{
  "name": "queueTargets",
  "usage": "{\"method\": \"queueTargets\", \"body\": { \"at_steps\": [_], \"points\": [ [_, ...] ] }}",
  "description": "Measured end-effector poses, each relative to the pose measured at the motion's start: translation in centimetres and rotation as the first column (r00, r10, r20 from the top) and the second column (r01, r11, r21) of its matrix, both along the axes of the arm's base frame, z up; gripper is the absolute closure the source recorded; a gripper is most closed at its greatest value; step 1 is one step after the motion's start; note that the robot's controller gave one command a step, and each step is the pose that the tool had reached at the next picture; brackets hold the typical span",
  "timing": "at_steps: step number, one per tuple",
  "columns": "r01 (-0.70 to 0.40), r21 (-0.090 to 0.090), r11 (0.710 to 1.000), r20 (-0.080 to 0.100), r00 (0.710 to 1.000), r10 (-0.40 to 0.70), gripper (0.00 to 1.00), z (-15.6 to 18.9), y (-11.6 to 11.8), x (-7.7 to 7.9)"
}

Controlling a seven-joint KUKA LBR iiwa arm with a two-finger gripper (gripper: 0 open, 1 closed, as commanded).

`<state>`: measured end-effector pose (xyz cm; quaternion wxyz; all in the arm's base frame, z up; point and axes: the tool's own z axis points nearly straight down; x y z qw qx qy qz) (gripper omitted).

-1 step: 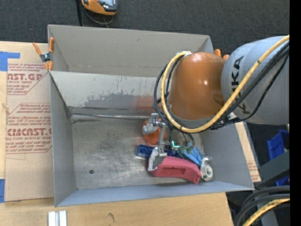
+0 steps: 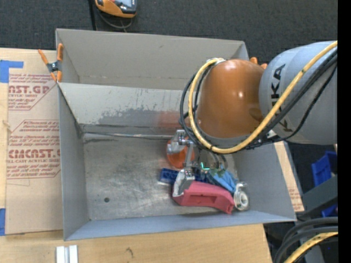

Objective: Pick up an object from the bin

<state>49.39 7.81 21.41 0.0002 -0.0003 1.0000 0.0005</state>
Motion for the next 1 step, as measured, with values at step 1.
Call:
{"method": "queueTargets", "body": {
  "at_steps": [1],
  "points": [
    [-0.032, 0.001, 0.999, 0.010, 0.999, 0.032, 0.00, -4.16, -1.68, 1.60]
  ]
}}
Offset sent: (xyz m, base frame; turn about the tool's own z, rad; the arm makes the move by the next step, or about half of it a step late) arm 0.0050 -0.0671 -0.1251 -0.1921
